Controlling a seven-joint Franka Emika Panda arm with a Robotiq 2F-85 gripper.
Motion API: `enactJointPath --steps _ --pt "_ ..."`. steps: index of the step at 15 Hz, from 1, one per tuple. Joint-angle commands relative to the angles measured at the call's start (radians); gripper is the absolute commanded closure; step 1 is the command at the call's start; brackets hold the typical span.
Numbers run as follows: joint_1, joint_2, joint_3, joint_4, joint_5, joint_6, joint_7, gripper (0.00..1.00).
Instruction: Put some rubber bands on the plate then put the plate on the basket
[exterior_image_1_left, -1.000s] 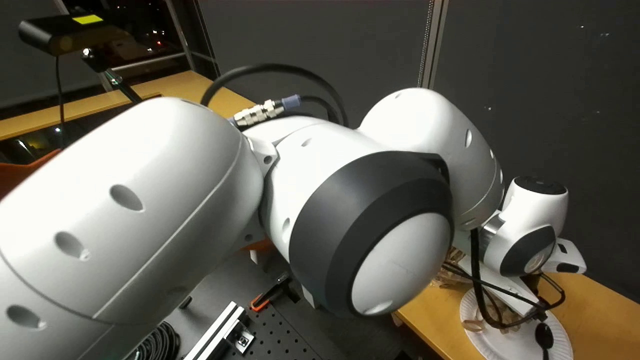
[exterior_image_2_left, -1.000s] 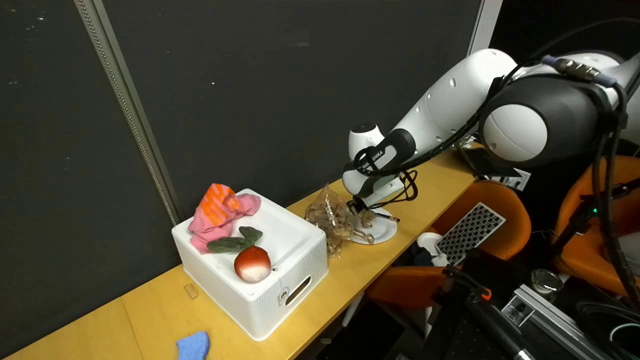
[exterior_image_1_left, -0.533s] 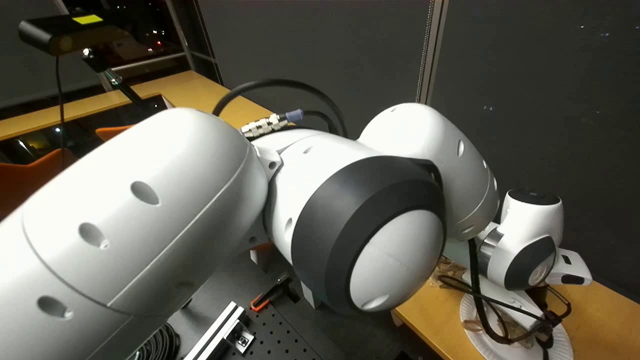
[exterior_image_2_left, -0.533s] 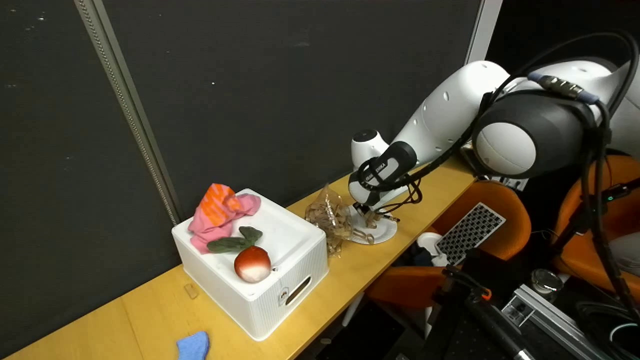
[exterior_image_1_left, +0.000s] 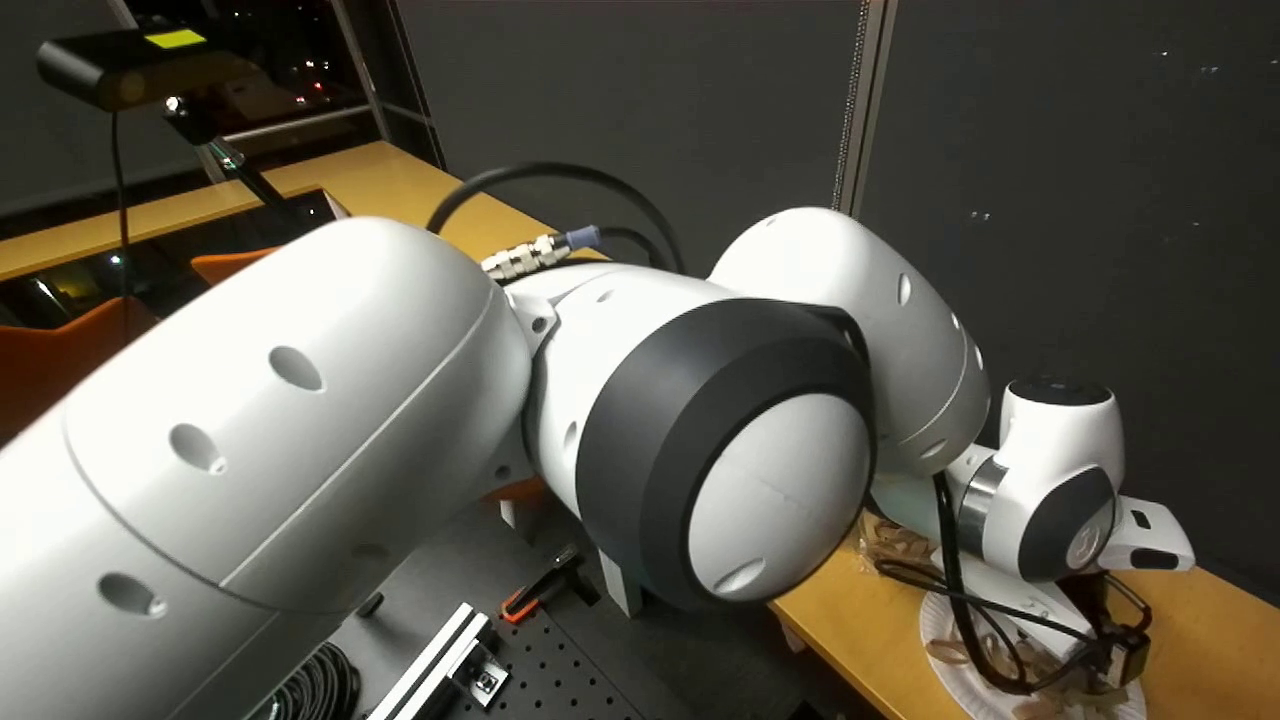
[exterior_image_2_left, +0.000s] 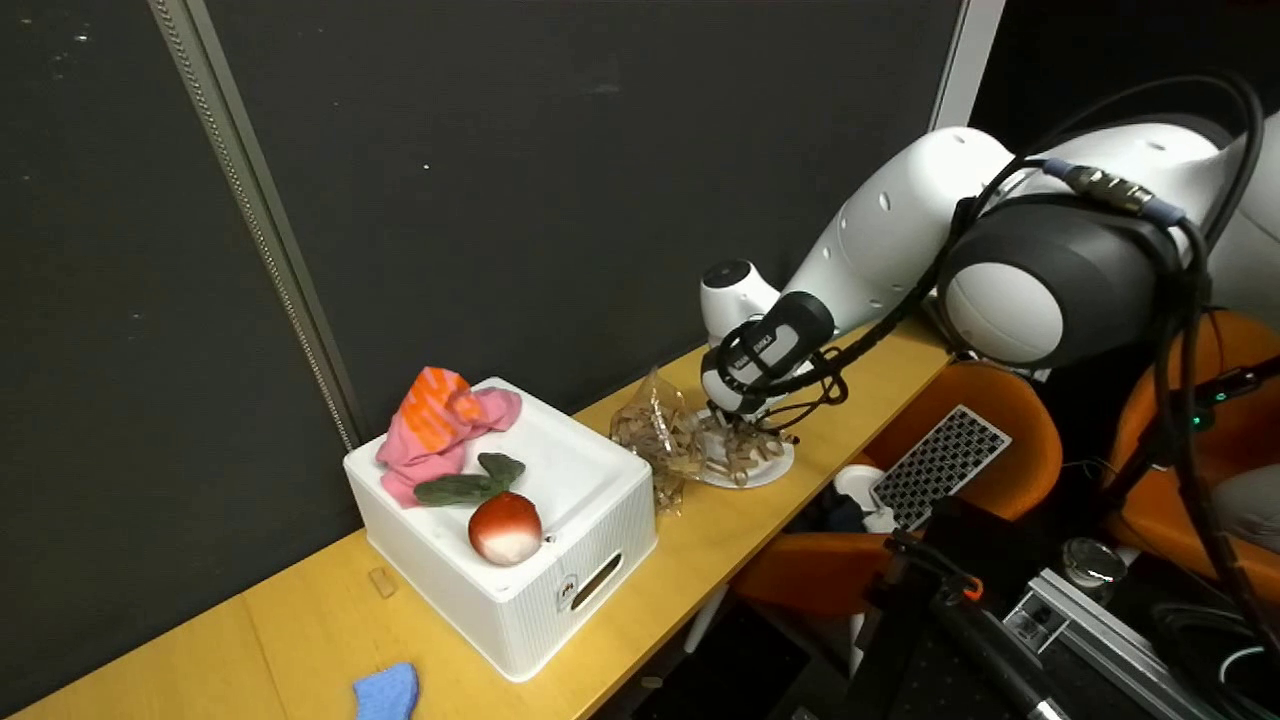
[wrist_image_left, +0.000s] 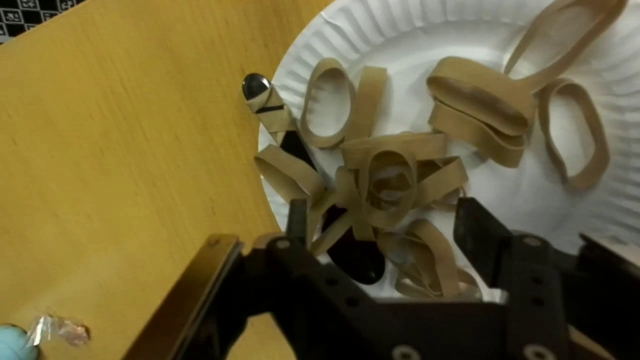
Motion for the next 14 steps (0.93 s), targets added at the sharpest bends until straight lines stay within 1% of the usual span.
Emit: enactJointPath --steps 1,6,11,14 --pt "0.024 0.0 -0.028 0.016 -0.02 0.004 0.039 0.0" --pt "0.032 -0.048 -0.025 -0.016 -0.023 -0.009 0.044 0.0" --pt "0.024 -0.036 -0.007 -0.027 -0.015 0.002 0.038 0.0" --pt "0.027 -0.026 -0.002 -0.045 -0.013 0.034 0.041 0.0"
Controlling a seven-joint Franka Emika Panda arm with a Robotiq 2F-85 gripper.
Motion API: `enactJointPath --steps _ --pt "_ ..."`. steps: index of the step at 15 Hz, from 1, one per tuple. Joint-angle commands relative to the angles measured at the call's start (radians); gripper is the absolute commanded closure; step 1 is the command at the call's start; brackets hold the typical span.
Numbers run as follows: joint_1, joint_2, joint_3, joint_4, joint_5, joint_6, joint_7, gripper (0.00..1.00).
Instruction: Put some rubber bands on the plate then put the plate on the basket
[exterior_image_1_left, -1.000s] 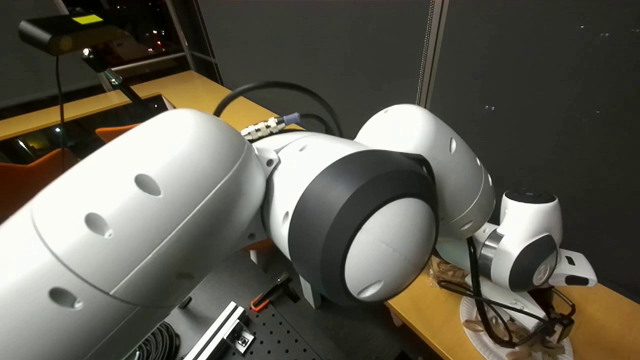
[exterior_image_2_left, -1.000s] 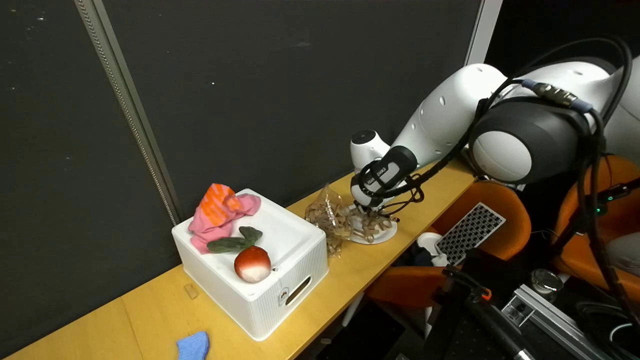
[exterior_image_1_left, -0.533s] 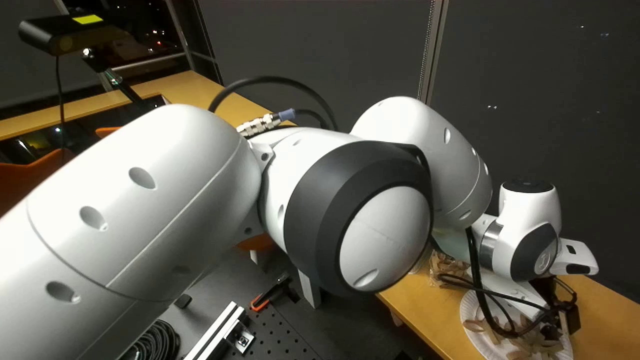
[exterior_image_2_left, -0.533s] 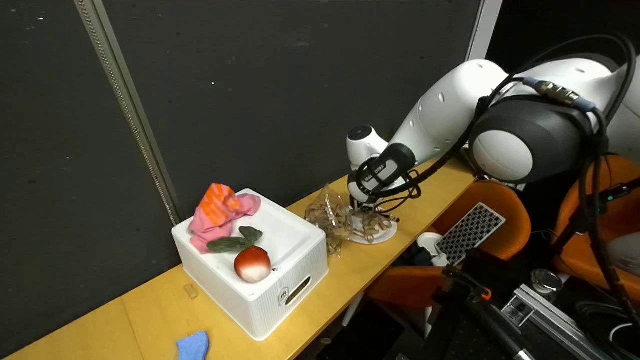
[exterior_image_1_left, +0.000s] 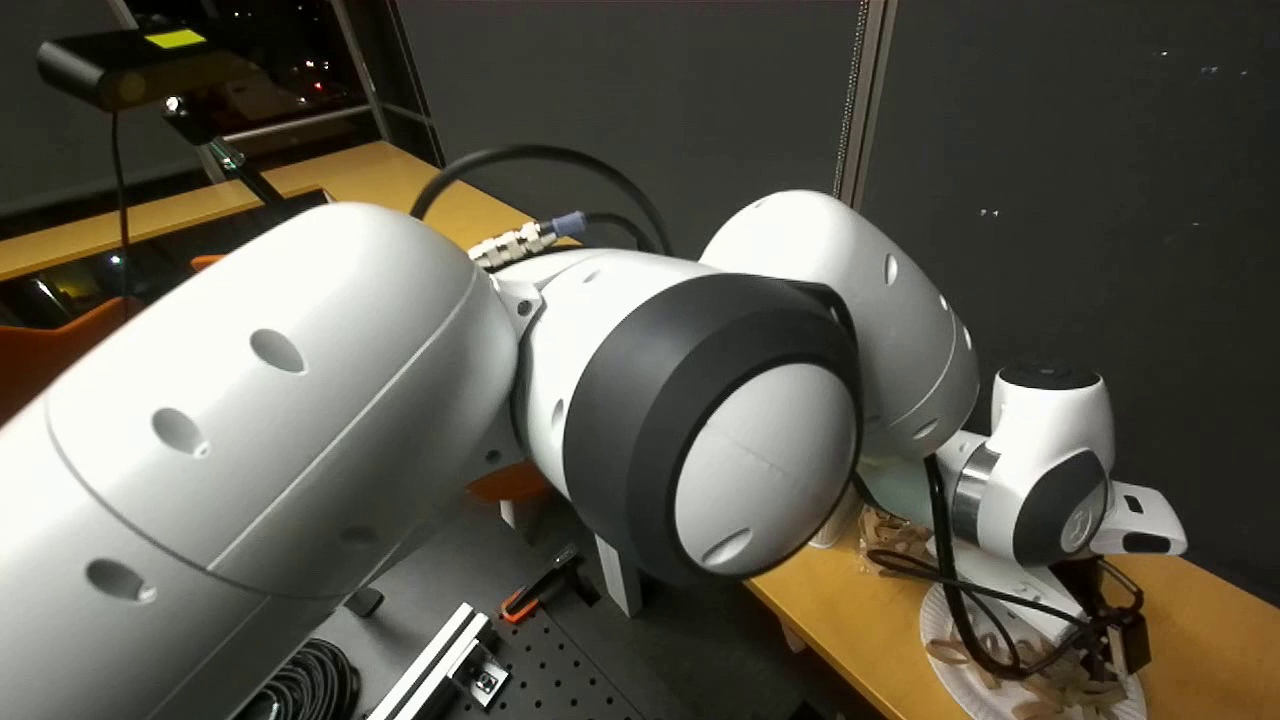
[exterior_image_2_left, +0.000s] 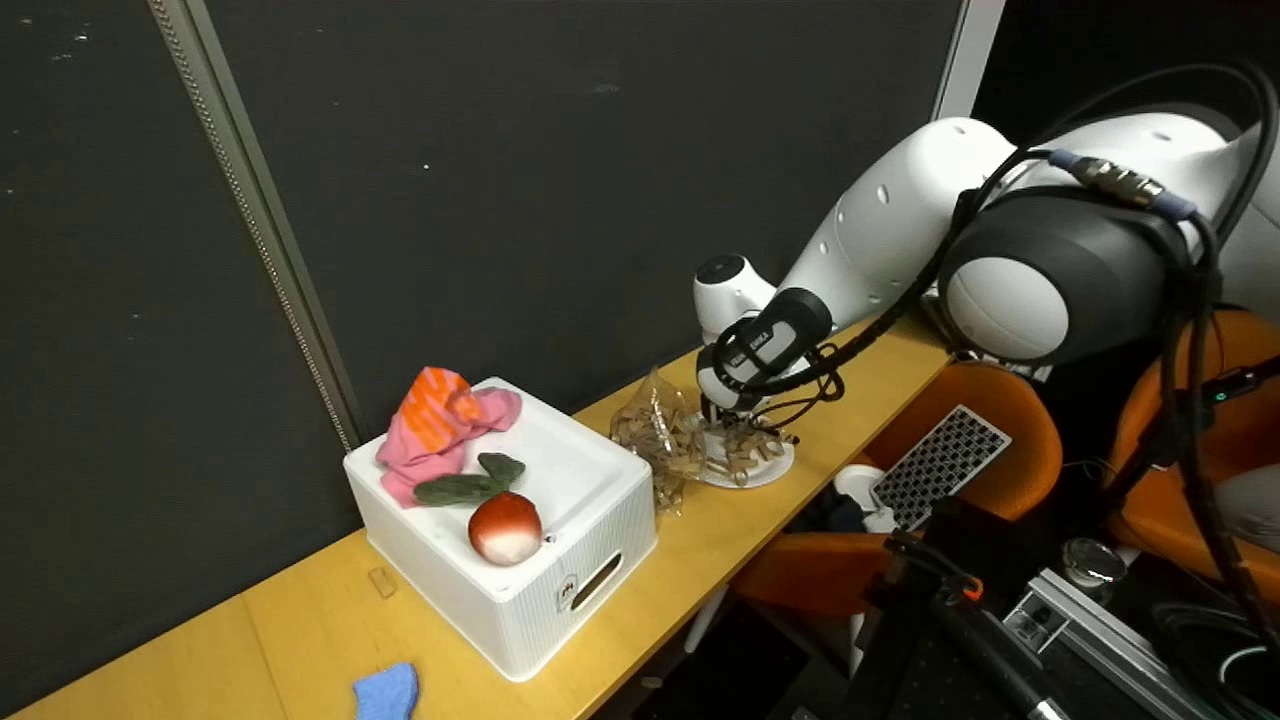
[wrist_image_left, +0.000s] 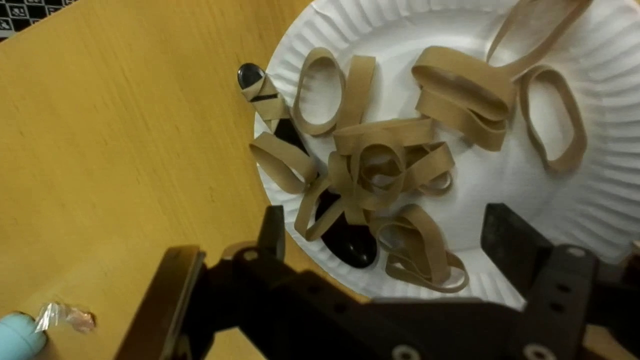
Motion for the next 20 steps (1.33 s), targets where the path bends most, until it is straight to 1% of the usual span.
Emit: enactJointPath --steps 1,6,10,14,18,20 --pt "0.007 -0.01 0.017 -0.037 0.001 0.027 0.004 0.0" --pt "0.033 -0.054 0.035 -0.114 -0.005 0.036 -0.014 0.0" --pt "0.057 -0.062 0.06 -0.136 -0.014 0.026 -0.056 0.0" --pt "0.061 -0.072 0.088 -0.183 -0.024 0.023 -0.118 0.0" --pt "0.061 -0.074 0.072 -0.219 -0.051 0.011 -0.162 0.0" --pt "0.071 -0.058 0.054 -0.214 -0.078 0.017 -0.167 0.0"
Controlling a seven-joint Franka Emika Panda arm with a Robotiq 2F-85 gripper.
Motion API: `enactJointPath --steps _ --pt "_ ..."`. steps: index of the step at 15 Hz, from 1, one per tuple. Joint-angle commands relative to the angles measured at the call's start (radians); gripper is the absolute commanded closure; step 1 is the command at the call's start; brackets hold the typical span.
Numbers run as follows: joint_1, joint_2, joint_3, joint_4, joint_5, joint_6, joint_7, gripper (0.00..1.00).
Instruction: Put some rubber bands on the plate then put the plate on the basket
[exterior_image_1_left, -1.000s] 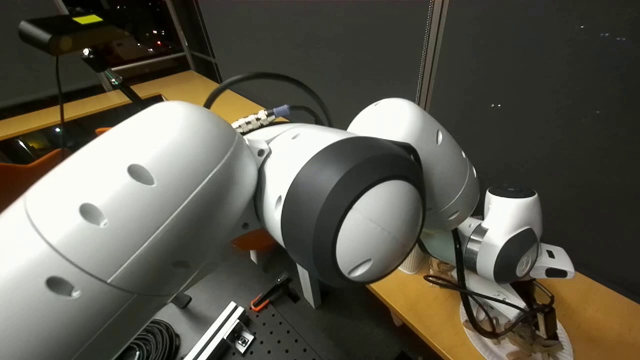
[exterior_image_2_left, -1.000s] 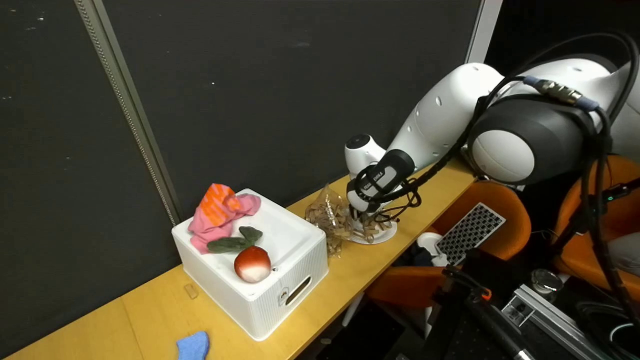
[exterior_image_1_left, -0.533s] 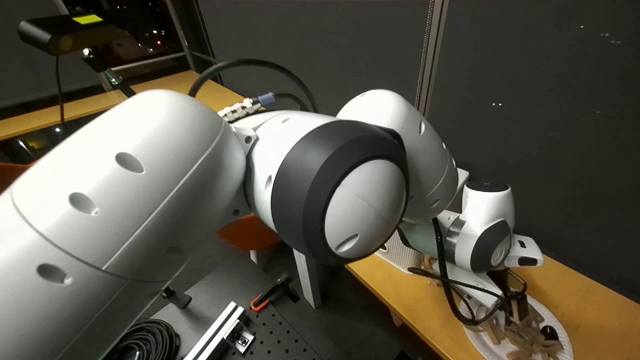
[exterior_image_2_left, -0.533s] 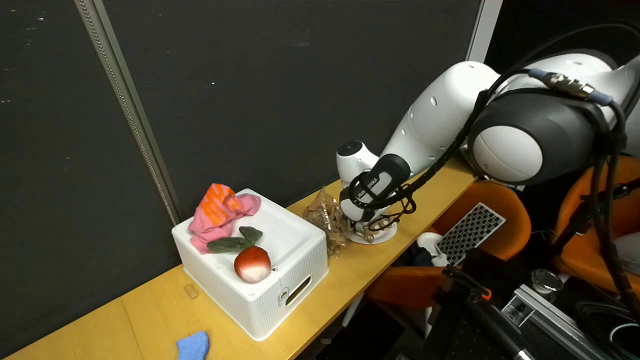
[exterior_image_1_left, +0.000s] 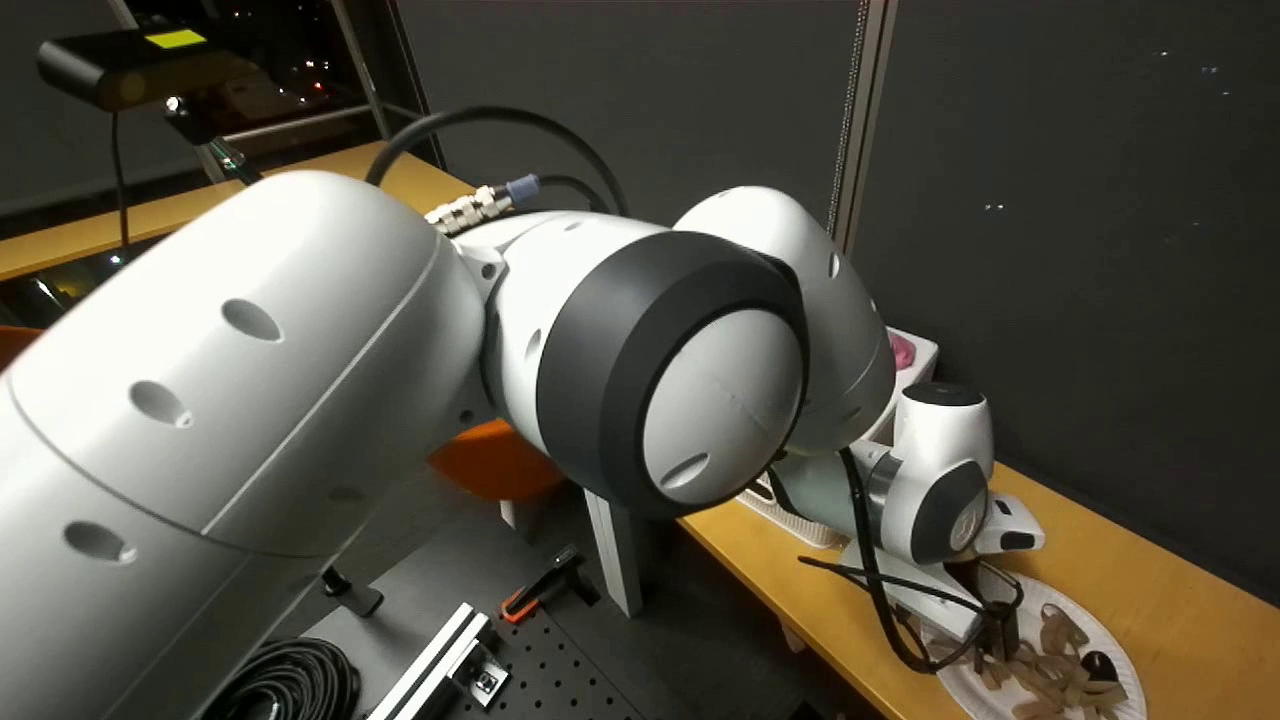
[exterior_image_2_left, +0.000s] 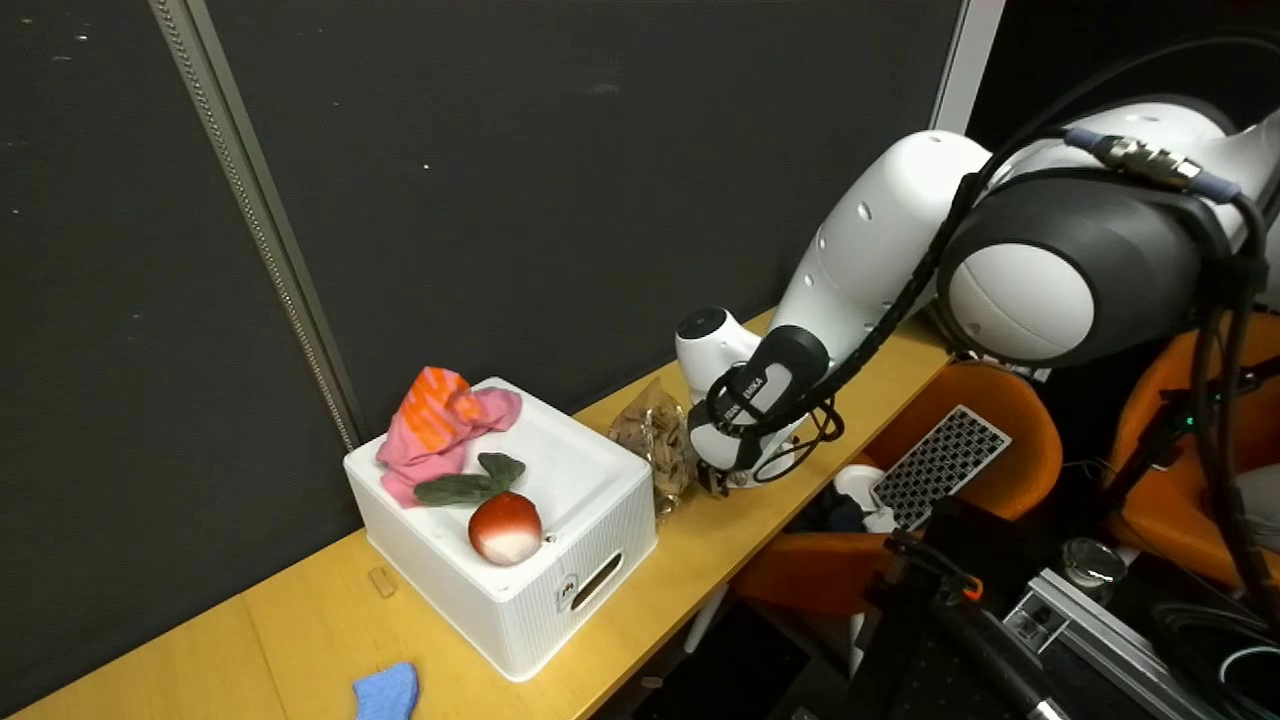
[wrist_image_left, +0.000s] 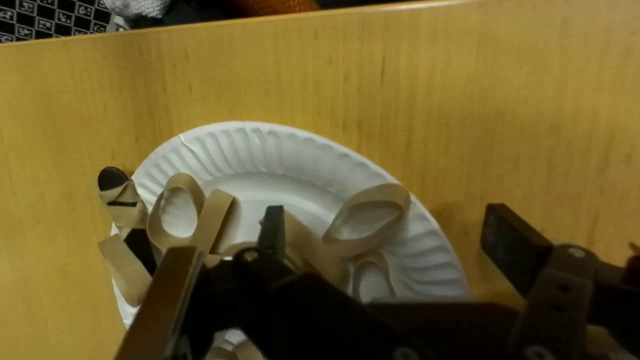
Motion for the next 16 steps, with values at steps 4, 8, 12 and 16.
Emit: enactJointPath --steps 4,8,12,16 --pt "0.016 -0.011 -0.028 -0.018 -0.085 -0.001 -0.035 0.0" --pt "0.019 0.016 -0.026 0.003 -0.119 0.022 -0.046 0.0" --pt "0.039 0.048 -0.027 0.022 -0.142 0.057 -0.046 0.0" --pt "0.054 0.075 -0.044 0.038 -0.151 0.078 -0.039 0.0"
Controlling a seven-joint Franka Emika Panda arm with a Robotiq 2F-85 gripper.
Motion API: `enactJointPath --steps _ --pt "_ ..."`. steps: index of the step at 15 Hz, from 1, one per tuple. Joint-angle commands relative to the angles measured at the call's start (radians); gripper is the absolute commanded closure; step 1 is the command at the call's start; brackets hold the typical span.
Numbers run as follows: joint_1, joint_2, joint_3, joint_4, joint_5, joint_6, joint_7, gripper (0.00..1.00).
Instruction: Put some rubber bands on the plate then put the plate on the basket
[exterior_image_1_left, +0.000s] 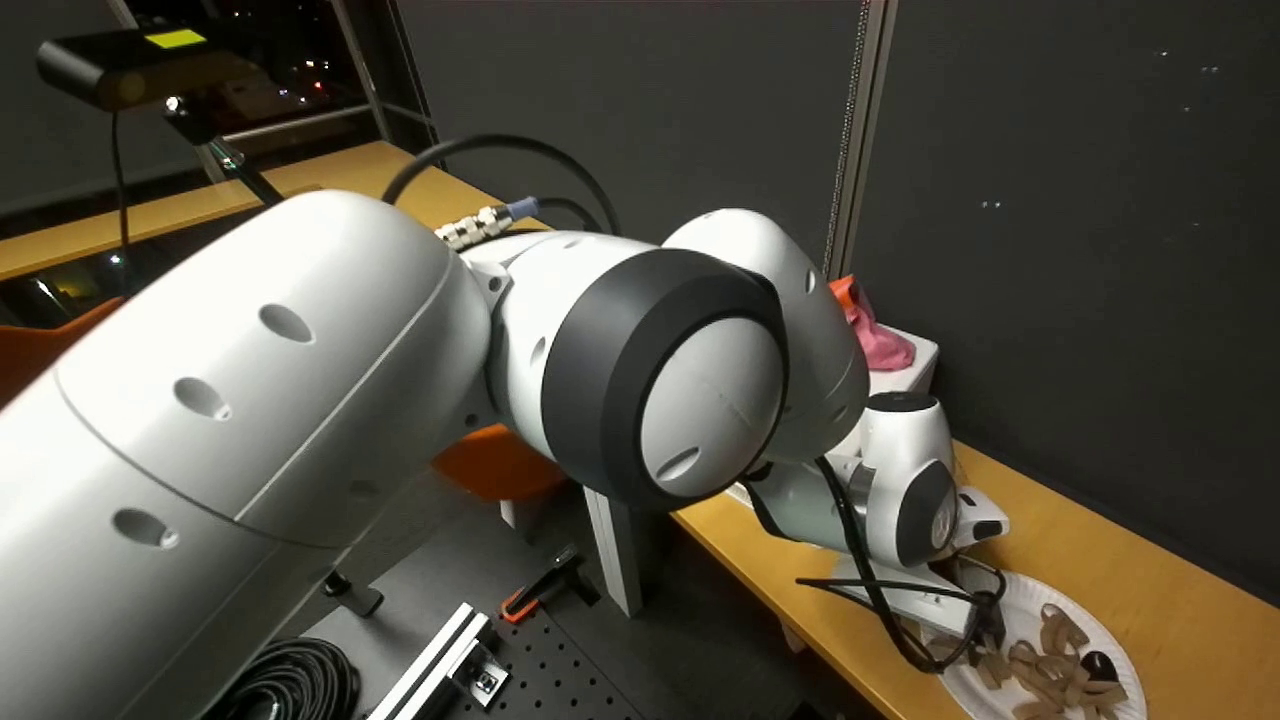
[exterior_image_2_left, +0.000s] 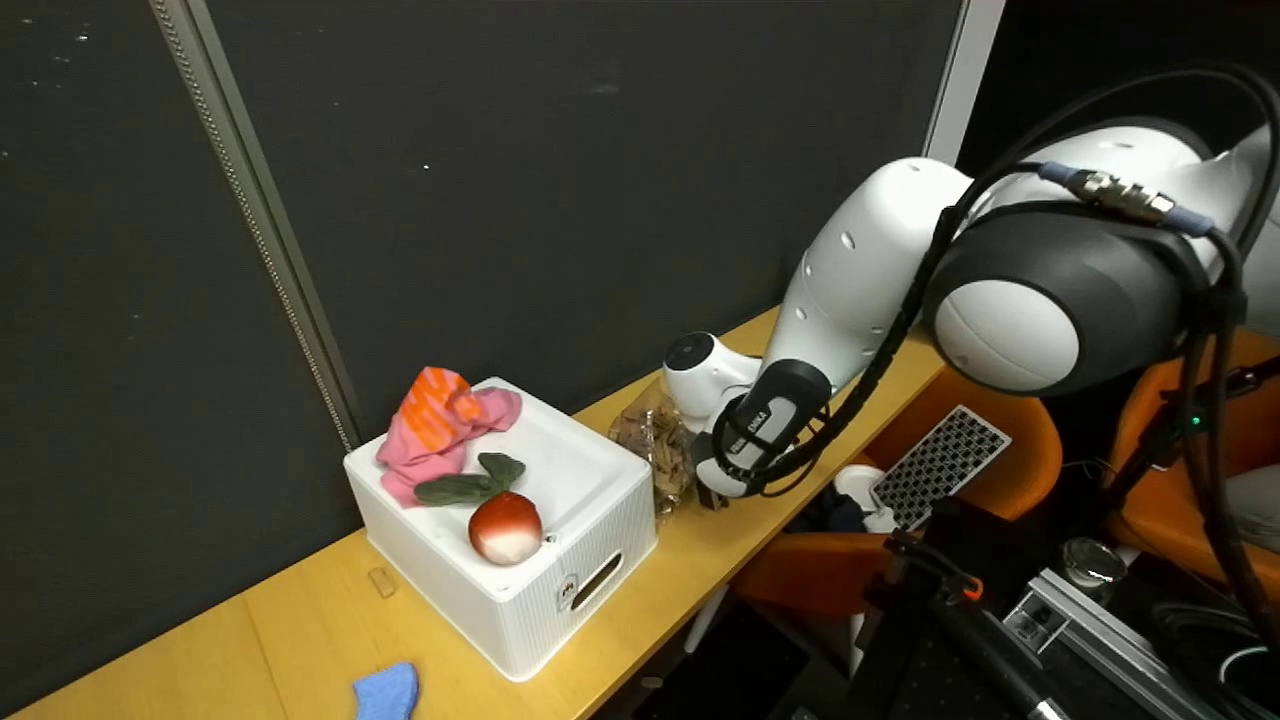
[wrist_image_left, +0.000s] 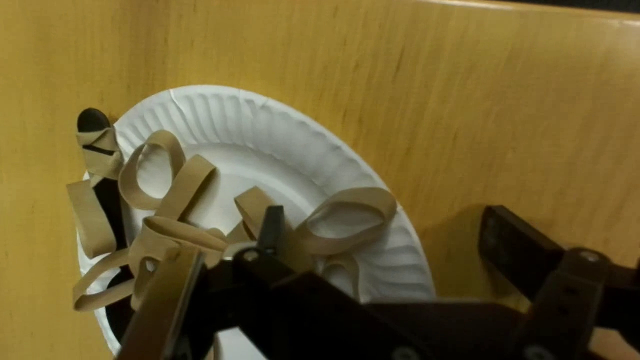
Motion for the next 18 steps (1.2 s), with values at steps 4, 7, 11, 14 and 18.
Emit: enactJointPath --steps 4,7,11,14,18 --pt "0.023 0.033 -0.048 0.033 -0.034 0.035 0.004 0.0" --pt "0.024 0.034 -0.064 0.035 -0.049 0.035 0.007 0.0" --pt "0.023 0.051 -0.078 0.05 -0.063 0.036 0.011 0.09" --pt "0.026 0.058 -0.079 0.056 -0.063 0.038 0.013 0.44" --pt "0.03 0.059 -0.079 0.057 -0.062 0.037 0.013 0.73"
